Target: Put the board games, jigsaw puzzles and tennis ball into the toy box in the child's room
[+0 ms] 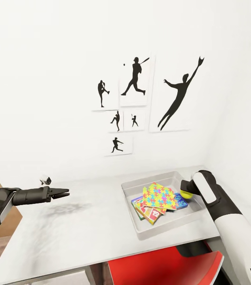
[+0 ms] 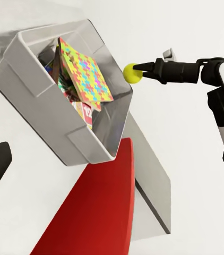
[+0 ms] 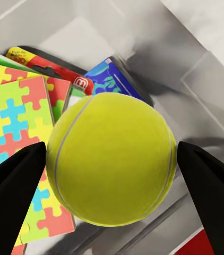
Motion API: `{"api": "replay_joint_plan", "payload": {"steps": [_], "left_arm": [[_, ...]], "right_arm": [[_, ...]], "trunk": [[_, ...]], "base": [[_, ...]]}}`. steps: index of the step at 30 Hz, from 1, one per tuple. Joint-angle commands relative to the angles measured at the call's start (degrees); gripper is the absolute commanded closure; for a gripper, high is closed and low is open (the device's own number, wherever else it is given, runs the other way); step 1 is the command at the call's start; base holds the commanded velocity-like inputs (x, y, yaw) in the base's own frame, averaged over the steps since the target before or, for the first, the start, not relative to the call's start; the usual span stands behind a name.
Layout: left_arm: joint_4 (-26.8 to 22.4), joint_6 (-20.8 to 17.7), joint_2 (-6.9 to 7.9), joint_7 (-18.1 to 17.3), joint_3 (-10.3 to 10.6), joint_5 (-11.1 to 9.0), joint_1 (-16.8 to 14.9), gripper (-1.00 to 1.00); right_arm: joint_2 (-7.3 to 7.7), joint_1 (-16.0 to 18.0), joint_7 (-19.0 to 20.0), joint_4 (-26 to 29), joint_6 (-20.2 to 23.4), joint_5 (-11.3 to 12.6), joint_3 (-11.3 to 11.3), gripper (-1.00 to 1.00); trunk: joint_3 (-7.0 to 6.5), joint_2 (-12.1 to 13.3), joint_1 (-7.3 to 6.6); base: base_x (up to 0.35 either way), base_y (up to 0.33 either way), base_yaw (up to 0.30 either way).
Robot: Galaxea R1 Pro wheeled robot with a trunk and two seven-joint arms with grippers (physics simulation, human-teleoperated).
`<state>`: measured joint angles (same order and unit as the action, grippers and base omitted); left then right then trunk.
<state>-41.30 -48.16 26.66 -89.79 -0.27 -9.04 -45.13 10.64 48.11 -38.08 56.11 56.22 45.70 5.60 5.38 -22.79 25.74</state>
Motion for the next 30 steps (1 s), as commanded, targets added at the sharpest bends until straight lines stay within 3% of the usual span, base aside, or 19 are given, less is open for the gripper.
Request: {"api": "replay_joint_plan", "payload": {"steps": [1,17,18,30], "left_arm": [[0.0,-0.6,0.01,-0.2,0.0,0.0,0.0,-1.00],[0.0,-0.6,0.06,-0.2,-0.1,0.0,0.0,-1.00],[0.0,-0.6,0.06,-0.2,-0.1,0.0,0.0,-1.00],[0.0,-0.6,0.06,-0.2,-0.1,0.0,0.0,-1.00]], "right_arm": [[0.07,0.1,-0.6,0.1,0.1,0.6,0.2,1.00],[0.04,0.1,-0.6,0.0,0.3,0.6,0.2,1.00],[0.05,0.1,-0.6,0.0,0.3,0.6,0.2,-1.00],[0.09,0.0,-0.7,0.6,0.3,0.5,0.2,-1.00]], "trunk": [[0.14,-0.1,0.04],[0.14,-0.1,0.04],[0.14,-0.1,0.04],[0.14,-0.1,0.04]], "base": [[0.000,0.000,-0.022],[0.000,0.000,-0.009],[0.000,0.000,0.000],[0.000,0.000,0.000]]}}
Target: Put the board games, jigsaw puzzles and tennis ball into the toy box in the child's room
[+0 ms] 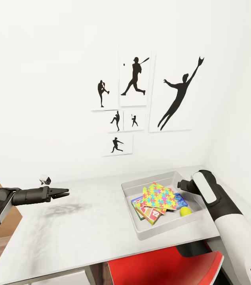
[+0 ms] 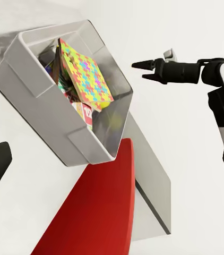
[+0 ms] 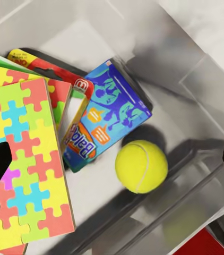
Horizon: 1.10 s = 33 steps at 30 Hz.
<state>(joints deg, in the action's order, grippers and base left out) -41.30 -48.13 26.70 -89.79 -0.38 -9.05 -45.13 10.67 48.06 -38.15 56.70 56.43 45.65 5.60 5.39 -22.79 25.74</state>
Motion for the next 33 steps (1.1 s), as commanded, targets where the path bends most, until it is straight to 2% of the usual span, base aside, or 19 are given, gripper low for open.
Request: {"api": "replay_joint_plan", "payload": {"steps": [1,5,8,12,15,16,18,19,20,21,22,24,25,26,28,30,31,33], "left_arm": [[0.0,-0.6,0.02,-0.2,0.0,0.0,0.0,-1.00],[0.0,-0.6,0.03,-0.2,0.0,0.0,0.0,-1.00],[0.0,-0.6,0.03,-0.2,0.0,0.0,0.0,-1.00],[0.0,-0.6,0.06,-0.2,0.0,0.0,0.0,-1.00],[0.0,-0.6,0.03,-0.2,0.0,0.0,0.0,-1.00],[0.0,-0.6,0.03,-0.2,0.0,0.0,0.0,-1.00],[0.0,-0.6,0.02,-0.2,0.0,0.0,0.0,-1.00],[0.0,-0.6,0.02,-0.2,0.1,0.0,0.0,-1.00],[0.0,-0.6,0.02,-0.2,0.1,0.0,0.0,-1.00],[0.0,-0.6,0.02,-0.2,0.1,0.0,0.0,-1.00],[0.0,-0.6,0.02,-0.2,0.1,0.0,0.0,-1.00],[0.0,-0.6,0.03,-0.2,0.1,0.0,0.0,-1.00],[0.0,-0.6,0.03,-0.2,0.1,0.0,0.0,-1.00],[0.0,-0.5,0.03,-0.2,0.1,0.0,0.0,-1.00],[0.0,-0.5,0.02,-0.2,0.1,0.0,0.0,-1.00],[0.0,-0.5,0.02,-0.2,0.1,0.0,0.0,-1.00],[0.0,-0.5,0.02,-0.2,0.1,0.0,0.0,-1.00],[0.0,-0.6,0.02,-0.2,0.2,0.0,0.0,-1.00]], "right_arm": [[0.06,0.0,-0.6,0.1,0.1,0.6,0.2,-1.00],[0.11,-0.2,-0.6,0.5,0.1,0.7,0.0,-1.00],[0.18,-0.6,-0.4,2.9,0.3,0.7,-0.2,-1.00],[0.26,-1.9,0.1,11.1,2.7,1.3,-0.7,-1.00],[0.73,-5.4,0.5,21.3,3.6,2.7,-2.8,-1.00],[0.81,-6.3,0.5,23.2,3.6,3.3,-3.2,-1.00],[1.18,-10.2,0.7,29.6,3.6,7.9,-5.2,-1.00],[1.59,-12.5,0.8,31.5,3.6,11.5,-6.5,-1.00],[1.86,-13.6,0.9,32.2,3.6,13.5,-7.3,-1.00],[3.03,-17.1,1.8,33.4,3.6,20.2,-10.1,-1.00],[3.46,-18.4,2.4,33.7,3.6,22.6,-11.0,-1.00],[4.78,-23.9,7.0,34.3,3.6,30.9,-15.0,-1.00],[5.16,-26.8,10.6,34.5,3.6,33.8,-17.0,-1.00],[5.28,-28.3,12.7,34.5,3.6,34.8,-18.1,-1.00],[5.55,-33.9,22.6,34.7,3.6,37.2,-22.6,-1.00],[5.52,-38.8,33.0,34.7,3.6,38.0,-26.5,-1.00],[5.50,-39.9,35.4,34.8,3.6,38.1,-27.3,-1.00],[5.39,-42.6,43.1,34.8,3.6,38.4,-29.8,-1.00]], "trunk": [[0.13,-0.1,0.04],[0.04,-0.1,0.04],[-0.18,-0.1,0.04],[-0.52,-0.1,0.04],[-0.79,-0.1,0.04],[-0.88,-0.1,0.04],[-1.05,-0.1,0.04],[-1.14,-0.1,0.04],[-1.23,-0.1,0.04],[-1.32,-0.1,0.04],[-1.41,-0.1,0.04],[-1.59,-0.1,0.04],[-1.68,-0.1,0.04],[-1.77,-0.1,0.04],[-1.95,-0.1,0.04],[-2.13,-0.1,0.04],[-2.22,-0.1,0.04],[-2.41,-0.1,0.04]], "base": [[0.000,0.000,0.000],[0.000,0.000,0.000],[0.000,0.000,0.000],[0.000,0.000,0.000],[-0.005,0.000,0.000],[-0.027,0.000,0.000],[-0.057,0.000,0.000],[-0.074,0.000,0.000],[-0.078,0.000,0.000],[-0.086,0.000,0.000],[-0.091,0.000,0.000],[-0.110,0.000,0.000],[-0.132,0.000,0.000],[-0.139,0.000,0.000],[-0.152,0.000,0.000],[-0.158,0.000,0.000],[-0.147,0.000,0.000],[-0.102,0.000,0.000]]}}
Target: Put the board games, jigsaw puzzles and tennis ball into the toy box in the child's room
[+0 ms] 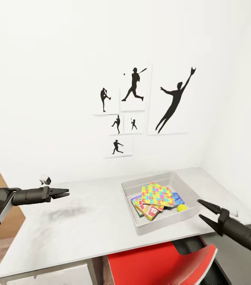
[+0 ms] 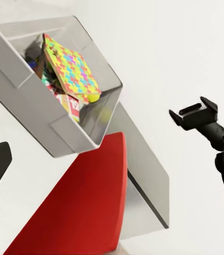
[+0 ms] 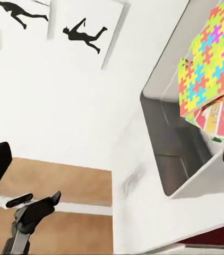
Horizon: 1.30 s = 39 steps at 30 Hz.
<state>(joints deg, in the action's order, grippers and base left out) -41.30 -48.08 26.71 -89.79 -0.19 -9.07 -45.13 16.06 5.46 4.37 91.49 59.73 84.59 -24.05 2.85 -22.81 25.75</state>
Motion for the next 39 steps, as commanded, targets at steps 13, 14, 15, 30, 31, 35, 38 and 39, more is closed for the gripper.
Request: {"api": "replay_joint_plan", "payload": {"steps": [13,14,15,30,31,35,38,39], "left_arm": [[0.0,-0.4,-0.05,-0.2,0.0,0.0,0.0,-1.00],[0.0,-0.4,-0.05,-0.2,0.0,0.0,0.0,-1.00],[0.0,-0.3,-0.06,-0.2,0.0,0.0,0.0,-1.00],[0.0,-0.3,-0.08,-0.2,0.0,0.0,0.0,-1.00],[0.0,-0.3,-0.08,-0.2,0.0,0.0,0.0,-1.00],[0.0,-0.3,-0.08,-0.2,0.1,0.0,0.0,-1.00],[0.0,-0.3,-0.08,-0.2,0.0,0.0,0.0,-1.00],[0.0,-0.3,-0.08,-0.2,0.0,0.0,0.0,-1.00]], "right_arm": [[-2.64,-2.1,12.4,0.0,0.3,-2.6,-2.3,-1.00],[-2.69,-2.0,12.5,0.0,0.3,-3.1,-2.3,-1.00],[-2.72,-2.1,12.6,0.0,0.3,-3.6,-2.3,-1.00],[-2.96,-2.0,13.4,0.0,0.3,-6.2,-3.0,-1.00],[-2.96,-2.0,13.4,0.0,0.3,-6.2,-3.0,-1.00],[-2.96,-2.1,13.4,0.0,0.3,-6.2,-3.0,-1.00],[-2.96,-2.0,13.4,0.0,0.3,-6.2,-3.0,-1.00],[-2.96,-2.0,13.4,0.0,0.3,-6.2,-3.0,-1.00]], "trunk": [[-1.08,-0.1,0.03],[-1.17,-0.1,0.03],[-1.25,-0.1,0.03],[-1.38,-0.1,0.03],[-1.38,-0.1,0.03],[-1.38,-0.1,0.03],[-1.38,-0.1,0.03],[-1.38,-0.1,0.03]], "base": [[-0.014,0.000,0.000],[0.000,0.000,0.000],[0.000,0.000,0.000],[0.000,0.000,0.000],[0.000,0.000,0.000],[0.000,0.000,0.000],[0.000,0.000,0.000],[0.000,0.000,0.000]]}}
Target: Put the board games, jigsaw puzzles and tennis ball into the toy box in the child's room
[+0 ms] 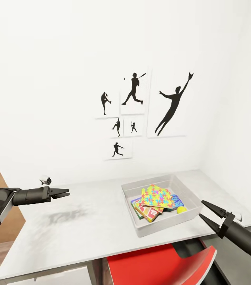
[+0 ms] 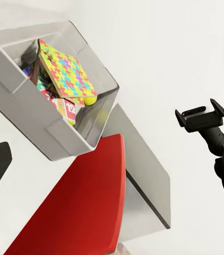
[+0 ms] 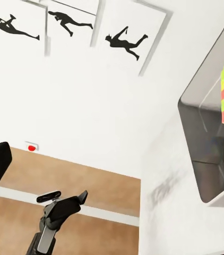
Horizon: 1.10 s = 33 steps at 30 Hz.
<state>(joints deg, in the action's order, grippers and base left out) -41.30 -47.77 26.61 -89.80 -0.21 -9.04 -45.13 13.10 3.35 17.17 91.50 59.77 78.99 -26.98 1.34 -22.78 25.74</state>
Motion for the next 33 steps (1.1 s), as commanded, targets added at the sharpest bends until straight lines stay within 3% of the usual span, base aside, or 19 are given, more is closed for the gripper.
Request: {"api": "replay_joint_plan", "payload": {"steps": [1,14,33], "left_arm": [[0.0,-0.6,0.02,-0.2,0.0,0.0,0.0,-1.00],[0.0,-0.7,0.02,-0.2,-0.1,0.0,0.0,-1.00],[0.0,-1.1,0.58,-0.2,-0.3,-0.1,0.0,-1.00]], "right_arm": [[0.00,0.1,0.6,0.0,0.2,-0.6,0.0,-1.00],[0.08,0.1,2.1,0.0,-2.5,-0.5,0.2,-1.00],[0.01,0.0,3.0,-0.1,-2.8,-0.6,0.3,-1.00]], "trunk": [[0.14,-0.1,0.04],[0.07,-0.1,0.04],[-1.16,-0.1,0.04]], "base": [[0.000,0.000,0.000],[-0.037,0.001,-0.015],[-0.075,0.036,-0.198]]}}
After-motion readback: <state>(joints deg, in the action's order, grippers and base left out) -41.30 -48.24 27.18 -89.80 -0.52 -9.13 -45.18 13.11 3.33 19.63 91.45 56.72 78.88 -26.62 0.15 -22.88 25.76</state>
